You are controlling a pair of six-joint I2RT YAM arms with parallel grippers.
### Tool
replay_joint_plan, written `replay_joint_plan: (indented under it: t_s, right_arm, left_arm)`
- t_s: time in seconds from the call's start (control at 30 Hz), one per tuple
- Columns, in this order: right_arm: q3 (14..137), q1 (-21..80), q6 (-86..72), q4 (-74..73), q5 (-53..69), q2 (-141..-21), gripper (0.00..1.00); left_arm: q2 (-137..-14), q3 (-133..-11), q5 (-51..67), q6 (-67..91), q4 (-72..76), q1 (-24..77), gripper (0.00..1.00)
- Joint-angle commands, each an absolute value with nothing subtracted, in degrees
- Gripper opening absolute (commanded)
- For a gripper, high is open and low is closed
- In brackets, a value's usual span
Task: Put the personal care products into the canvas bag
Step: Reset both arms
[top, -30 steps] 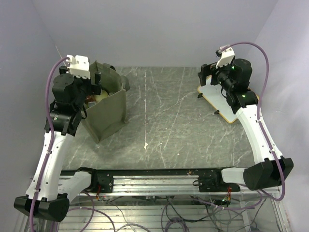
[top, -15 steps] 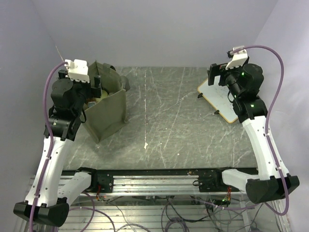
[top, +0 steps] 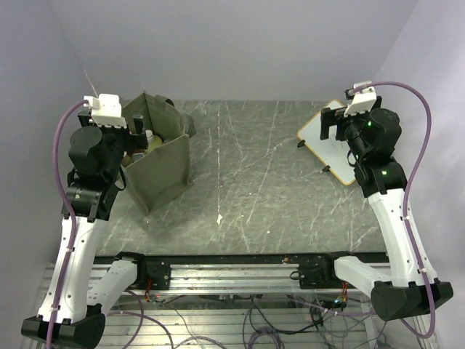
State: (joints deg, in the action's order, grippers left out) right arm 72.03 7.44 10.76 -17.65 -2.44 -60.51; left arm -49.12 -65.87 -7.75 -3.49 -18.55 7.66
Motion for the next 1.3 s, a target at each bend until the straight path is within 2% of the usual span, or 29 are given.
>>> replay_joint_plan:
  t_s: [0.0, 0.57, 1.27]
  right_arm:
    - [70.8, 7.0, 11.1, -18.4, -4.6, -58.3, 1.0]
    - [71.2, 7.0, 11.6, -22.3, -3.1, -55.2, 1.0]
    - [68.1, 6.7, 10.3, -23.9, -3.0, -50.6, 1.0]
  left_arm:
    - [-48.1, -66.6, -8.1, -1.8, -17.9, 7.0, 0.99]
    - [-44.9, -65.3, -4.8, -2.8, -21.4, 7.0, 0.99]
    - [-42.8, -64.1, -8.0, -1.1, -22.3, 7.0, 0.99]
